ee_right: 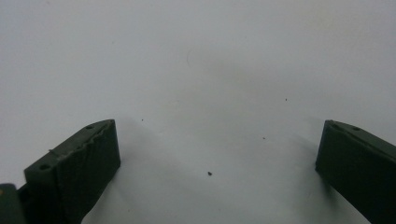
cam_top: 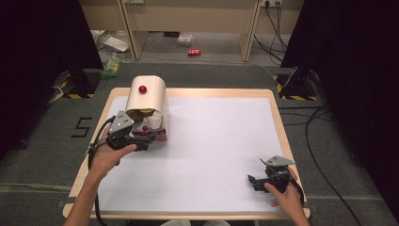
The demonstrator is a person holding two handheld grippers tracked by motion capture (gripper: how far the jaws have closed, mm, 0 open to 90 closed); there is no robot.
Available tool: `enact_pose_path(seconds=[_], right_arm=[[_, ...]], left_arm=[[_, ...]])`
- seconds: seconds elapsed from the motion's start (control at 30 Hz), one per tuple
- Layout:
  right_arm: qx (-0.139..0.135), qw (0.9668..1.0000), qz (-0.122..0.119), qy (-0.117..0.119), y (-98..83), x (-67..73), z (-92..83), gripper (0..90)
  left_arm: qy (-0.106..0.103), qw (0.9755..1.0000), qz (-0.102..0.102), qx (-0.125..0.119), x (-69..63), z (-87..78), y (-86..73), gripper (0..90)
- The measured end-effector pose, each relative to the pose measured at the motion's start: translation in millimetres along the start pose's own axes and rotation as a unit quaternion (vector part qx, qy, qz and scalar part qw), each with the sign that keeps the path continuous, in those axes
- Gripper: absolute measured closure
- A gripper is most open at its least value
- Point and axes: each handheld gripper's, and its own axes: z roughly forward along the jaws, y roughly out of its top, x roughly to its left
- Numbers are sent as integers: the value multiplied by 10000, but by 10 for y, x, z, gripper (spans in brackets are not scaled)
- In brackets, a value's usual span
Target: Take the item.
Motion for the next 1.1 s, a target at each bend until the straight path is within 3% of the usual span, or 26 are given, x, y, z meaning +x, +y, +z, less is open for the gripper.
enact_pose_path(seconds=[0.47,0.8,0.9,1.1], right_arm=[[-1,10000,-1,0,0,0,0,3],[4,10000,20,-3,-1,3,-1,3],[-2,10000,-4,-2,-1,1,0,3],[-2,10000,-3,-2,-1,1,0,3]], left_arm=[[-47,9997,-57,229,104,186,6,153],[-105,9994,-2,344,71,160,-2,150],[-239,9991,-64,334,49,92,-31,152],[-257,9991,-22,349,-25,18,-78,155]])
